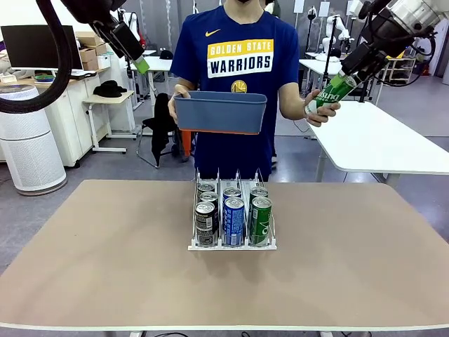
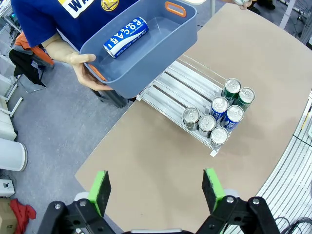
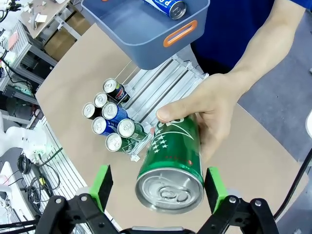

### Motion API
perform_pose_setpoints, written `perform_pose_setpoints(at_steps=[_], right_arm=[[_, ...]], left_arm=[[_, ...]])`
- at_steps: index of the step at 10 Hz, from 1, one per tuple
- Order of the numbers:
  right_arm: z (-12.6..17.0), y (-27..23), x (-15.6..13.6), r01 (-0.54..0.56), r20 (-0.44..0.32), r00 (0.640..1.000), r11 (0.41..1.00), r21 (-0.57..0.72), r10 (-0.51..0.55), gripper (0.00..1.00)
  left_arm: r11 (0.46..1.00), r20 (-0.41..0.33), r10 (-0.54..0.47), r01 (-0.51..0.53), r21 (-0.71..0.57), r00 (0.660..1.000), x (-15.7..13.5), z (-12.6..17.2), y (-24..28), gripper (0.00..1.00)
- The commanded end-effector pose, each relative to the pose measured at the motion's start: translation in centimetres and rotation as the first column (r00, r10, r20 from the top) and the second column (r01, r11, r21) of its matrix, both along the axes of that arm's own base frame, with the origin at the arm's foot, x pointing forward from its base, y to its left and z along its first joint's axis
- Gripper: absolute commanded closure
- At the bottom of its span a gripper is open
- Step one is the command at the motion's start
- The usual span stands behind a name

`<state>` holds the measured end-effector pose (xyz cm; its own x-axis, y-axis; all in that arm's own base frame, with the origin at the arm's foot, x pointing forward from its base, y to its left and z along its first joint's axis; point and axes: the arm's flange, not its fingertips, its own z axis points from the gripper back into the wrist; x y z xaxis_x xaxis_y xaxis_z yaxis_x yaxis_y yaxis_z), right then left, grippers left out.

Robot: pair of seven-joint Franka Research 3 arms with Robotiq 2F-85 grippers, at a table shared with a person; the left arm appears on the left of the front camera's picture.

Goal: Fill the beverage cans into the dispenser.
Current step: Pick up the Sprite handed by the human.

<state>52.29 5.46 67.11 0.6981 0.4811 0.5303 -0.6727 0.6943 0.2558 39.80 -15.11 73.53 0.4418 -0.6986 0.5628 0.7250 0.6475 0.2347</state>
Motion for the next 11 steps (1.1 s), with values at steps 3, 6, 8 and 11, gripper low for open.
perform_pose_setpoints(at_steps=[3,6,8,11], right_arm=[[-0.84,0.00,0.38,0.019,-0.030,0.999,0.999,0.034,-0.018,0.00],[-0.74,-0.11,0.48,0.012,-0.019,1.000,1.000,0.001,-0.012,0.00],[-0.74,-0.11,0.48,0.012,-0.019,1.000,1.000,0.001,-0.012,0.00],[-0.93,0.09,0.79,0.030,-0.015,0.999,1.000,0.002,-0.030,0.00]], left_arm=[[1.000,-0.001,0.000,0.000,0.000,1.000,0.00,-0.06,0.11,0.00],[1.000,-0.001,0.000,0.000,0.000,1.000,0.00,-0.06,0.11,0.00],[1.000,-0.001,0.000,0.000,0.000,1.000,0.00,-0.06,0.11,0.00],[1.000,-0.001,0.000,0.000,0.000,1.000,0.00,-0.06,0.11,0.00]])
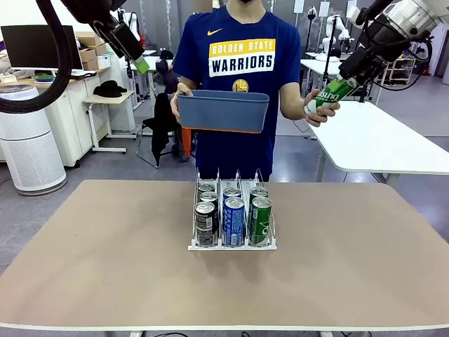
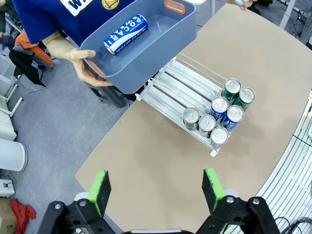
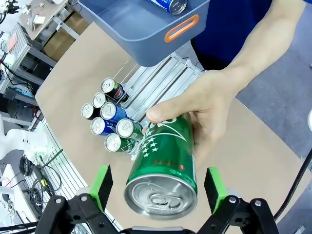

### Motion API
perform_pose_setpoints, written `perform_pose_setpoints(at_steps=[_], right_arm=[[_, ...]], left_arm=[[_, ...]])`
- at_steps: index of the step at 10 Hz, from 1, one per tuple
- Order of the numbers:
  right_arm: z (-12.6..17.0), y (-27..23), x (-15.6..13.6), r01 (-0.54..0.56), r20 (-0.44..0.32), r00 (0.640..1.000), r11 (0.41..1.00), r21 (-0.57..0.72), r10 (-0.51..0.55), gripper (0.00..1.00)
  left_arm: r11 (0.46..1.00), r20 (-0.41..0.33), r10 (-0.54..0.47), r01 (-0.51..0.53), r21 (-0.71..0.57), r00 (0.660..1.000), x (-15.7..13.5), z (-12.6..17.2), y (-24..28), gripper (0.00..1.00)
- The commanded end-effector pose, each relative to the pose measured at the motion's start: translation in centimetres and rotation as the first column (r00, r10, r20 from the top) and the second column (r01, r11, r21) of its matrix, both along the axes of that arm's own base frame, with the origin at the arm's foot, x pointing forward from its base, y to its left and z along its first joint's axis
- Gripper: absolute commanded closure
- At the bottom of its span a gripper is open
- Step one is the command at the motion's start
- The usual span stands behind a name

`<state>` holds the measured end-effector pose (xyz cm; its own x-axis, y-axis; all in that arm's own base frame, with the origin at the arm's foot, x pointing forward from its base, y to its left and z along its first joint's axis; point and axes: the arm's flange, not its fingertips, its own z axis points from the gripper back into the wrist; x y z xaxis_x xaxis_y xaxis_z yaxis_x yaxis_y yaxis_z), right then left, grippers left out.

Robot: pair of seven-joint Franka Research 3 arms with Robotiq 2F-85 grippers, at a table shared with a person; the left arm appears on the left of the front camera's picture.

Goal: Fill the beverage cans into the dispenser.
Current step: Pick up the Sprite handed by the human.

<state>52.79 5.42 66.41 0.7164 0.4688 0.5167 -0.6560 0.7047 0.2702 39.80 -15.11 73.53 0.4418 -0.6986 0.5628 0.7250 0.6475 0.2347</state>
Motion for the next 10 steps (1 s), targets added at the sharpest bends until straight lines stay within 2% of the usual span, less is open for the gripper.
perform_pose_setpoints(at_steps=[1,3,7,8,9,10], right_arm=[[-0.48,0.26,0.43,0.024,-0.001,1.000,1.000,-0.002,-0.024,0.00],[-0.70,0.30,0.64,0.019,-0.022,1.000,1.000,-0.004,-0.019,0.00],[-0.50,0.12,0.36,0.001,-0.009,1.000,1.000,-0.002,-0.001,0.00],[-0.69,0.09,0.31,-0.013,0.013,1.000,1.000,0.004,0.013,0.60],[-0.67,0.05,0.35,-0.008,0.015,1.000,1.000,0.004,0.008,0.60],[-0.62,-0.07,0.46,-0.009,0.011,1.000,1.000,0.002,0.009,1.00]], left_arm=[[1.000,-0.001,0.000,0.000,0.000,1.000,0.00,-0.06,0.11,0.00],[1.000,-0.001,0.000,0.000,0.000,1.000,0.00,-0.06,0.11,0.00],[1.000,-0.001,0.000,0.000,0.000,1.000,0.00,-0.06,0.11,0.00],[1.000,-0.001,0.000,0.000,0.000,1.000,0.00,-0.06,0.11,0.00],[1.000,-0.001,0.000,0.000,0.000,1.000,0.00,-0.06,0.11,0.00],[1.000,-0.001,0.000,0.000,0.000,1.000,0.00,-0.06,0.11,0.00]])
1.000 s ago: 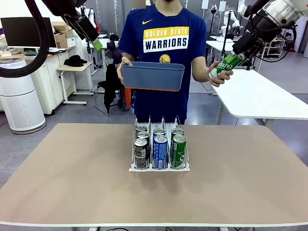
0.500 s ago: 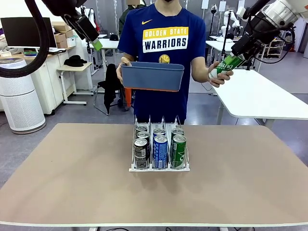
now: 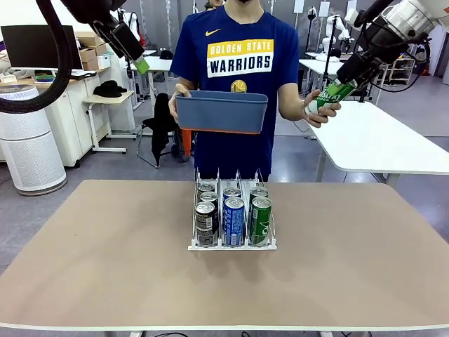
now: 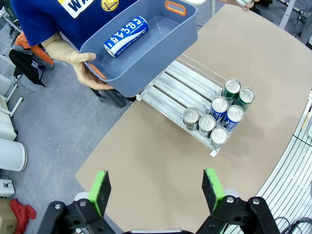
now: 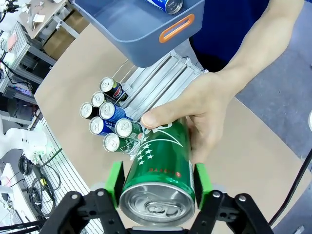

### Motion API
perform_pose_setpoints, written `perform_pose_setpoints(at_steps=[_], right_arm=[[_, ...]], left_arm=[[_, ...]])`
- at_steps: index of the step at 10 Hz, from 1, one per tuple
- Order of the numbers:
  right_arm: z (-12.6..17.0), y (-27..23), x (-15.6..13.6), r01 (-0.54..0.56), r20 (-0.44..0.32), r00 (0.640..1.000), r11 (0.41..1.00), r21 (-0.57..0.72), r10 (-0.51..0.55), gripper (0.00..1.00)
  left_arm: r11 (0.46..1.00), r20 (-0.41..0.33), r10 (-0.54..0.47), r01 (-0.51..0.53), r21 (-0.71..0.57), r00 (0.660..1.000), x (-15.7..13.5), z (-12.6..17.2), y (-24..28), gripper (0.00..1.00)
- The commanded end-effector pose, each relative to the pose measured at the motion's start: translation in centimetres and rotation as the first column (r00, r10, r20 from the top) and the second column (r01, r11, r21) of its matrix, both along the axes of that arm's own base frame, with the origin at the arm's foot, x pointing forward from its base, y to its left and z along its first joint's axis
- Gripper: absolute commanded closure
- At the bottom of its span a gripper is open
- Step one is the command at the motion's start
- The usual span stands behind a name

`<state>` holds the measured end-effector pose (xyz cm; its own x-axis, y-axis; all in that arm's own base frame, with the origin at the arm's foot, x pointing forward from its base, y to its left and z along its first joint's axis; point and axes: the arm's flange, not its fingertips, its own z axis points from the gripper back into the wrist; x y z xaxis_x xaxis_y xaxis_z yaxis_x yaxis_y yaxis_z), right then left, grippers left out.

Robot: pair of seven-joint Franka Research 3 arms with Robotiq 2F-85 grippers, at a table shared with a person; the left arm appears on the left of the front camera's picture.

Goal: Fill the beverage cans into the dispenser.
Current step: Pick up the Sprite handed by the human.

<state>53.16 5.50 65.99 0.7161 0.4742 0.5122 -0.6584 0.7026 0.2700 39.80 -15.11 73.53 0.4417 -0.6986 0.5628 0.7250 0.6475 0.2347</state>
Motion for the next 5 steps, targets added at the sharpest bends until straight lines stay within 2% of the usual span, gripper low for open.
perform_pose_setpoints(at_steps=[1,2,5], right_arm=[[-0.20,-0.11,0.03,-0.006,0.013,1.000,1.000,0.004,0.006,0.65],[-0.19,-0.07,-0.10,-0.005,0.015,1.000,1.000,0.004,0.005,1.00],[-0.15,-0.05,-0.21,0.005,0.029,1.000,1.000,-0.001,-0.005,1.00]], left_arm=[[1.000,-0.001,0.000,0.000,0.000,1.000,0.00,-0.06,0.11,0.00],[1.000,-0.001,0.000,0.000,0.000,1.000,0.00,-0.06,0.11,0.00],[1.000,-0.001,0.000,0.000,0.000,1.000,0.00,-0.06,0.11,0.00]])
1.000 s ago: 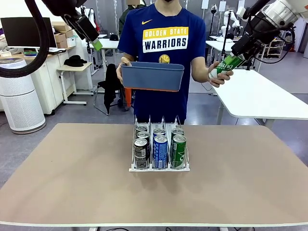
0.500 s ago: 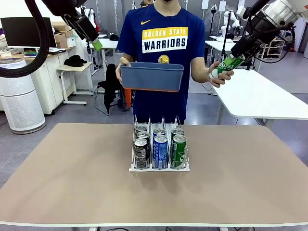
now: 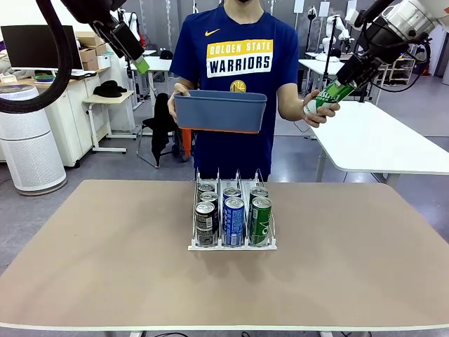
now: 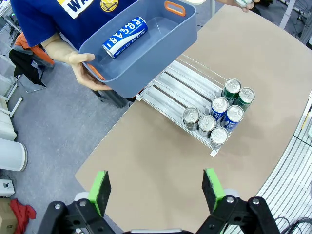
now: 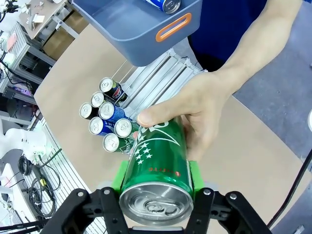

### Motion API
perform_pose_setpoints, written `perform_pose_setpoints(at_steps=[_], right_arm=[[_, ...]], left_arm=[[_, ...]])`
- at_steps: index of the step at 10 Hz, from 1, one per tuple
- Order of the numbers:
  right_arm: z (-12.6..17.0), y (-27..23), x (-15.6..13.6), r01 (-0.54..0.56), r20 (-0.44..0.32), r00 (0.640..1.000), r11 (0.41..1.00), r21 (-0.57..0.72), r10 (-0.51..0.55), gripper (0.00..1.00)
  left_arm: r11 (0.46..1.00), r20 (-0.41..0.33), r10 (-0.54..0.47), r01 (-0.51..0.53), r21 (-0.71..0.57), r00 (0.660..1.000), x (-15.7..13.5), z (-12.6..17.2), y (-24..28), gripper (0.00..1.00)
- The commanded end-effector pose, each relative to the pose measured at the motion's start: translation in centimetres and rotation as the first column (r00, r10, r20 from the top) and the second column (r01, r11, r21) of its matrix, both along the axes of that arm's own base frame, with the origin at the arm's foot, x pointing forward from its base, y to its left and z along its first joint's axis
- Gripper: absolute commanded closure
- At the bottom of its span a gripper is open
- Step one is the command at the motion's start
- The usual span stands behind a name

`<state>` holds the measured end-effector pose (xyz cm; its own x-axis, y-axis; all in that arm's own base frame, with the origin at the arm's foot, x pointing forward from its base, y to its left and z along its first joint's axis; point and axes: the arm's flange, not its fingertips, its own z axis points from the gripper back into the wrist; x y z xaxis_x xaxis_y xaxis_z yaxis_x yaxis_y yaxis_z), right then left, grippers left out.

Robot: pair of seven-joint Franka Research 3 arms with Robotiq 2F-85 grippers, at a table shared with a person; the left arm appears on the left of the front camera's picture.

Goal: Fill the beverage cans into the dispenser.
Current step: Pick up the Sprite handed by the human, then place the picked Sprite in the line of the Automatic Can Dispenser with the same cans.

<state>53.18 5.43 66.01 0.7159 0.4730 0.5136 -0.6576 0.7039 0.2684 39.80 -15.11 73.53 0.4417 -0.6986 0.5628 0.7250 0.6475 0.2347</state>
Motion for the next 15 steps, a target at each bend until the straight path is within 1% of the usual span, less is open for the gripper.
perform_pose_setpoints(at_steps=[1,4,7,8,9,10,15], right_arm=[[-0.11,-0.01,-0.33,0.005,0.027,1.000,1.000,0.000,-0.005,1.00],[0.03,0.07,-0.70,0.003,0.065,0.998,1.000,0.013,-0.004,1.00],[0.05,-0.02,-0.63,-0.007,0.075,0.997,1.000,0.023,0.005,1.00],[0.04,0.21,-0.50,-0.026,0.072,0.997,1.000,0.012,0.025,1.00],[0.32,0.41,-0.65,0.017,0.066,0.998,1.000,0.015,-0.018,1.00],[0.39,-0.14,-0.17,-0.003,0.043,0.999,1.000,-0.005,0.003,1.00],[0.39,-0.14,-0.17,-0.003,0.043,0.999,1.000,-0.005,0.003,1.00]], left_arm=[[1.000,-0.001,0.000,0.000,0.000,1.000,0.00,-0.06,0.11,0.00],[1.000,-0.001,0.000,0.000,0.000,1.000,0.00,-0.06,0.11,0.00],[1.000,-0.001,0.000,0.000,0.000,1.000,0.00,-0.06,0.11,0.00],[1.000,-0.001,0.000,0.000,0.000,1.000,0.00,-0.06,0.11,0.00],[1.000,-0.001,0.000,0.000,0.000,1.000,0.00,-0.06,0.11,0.00],[1.000,-0.001,0.000,0.000,0.000,1.000,0.00,-0.06,0.11,0.00],[1.000,-0.001,0.000,0.000,0.000,1.000,0.00,-0.06,0.11,0.00]])
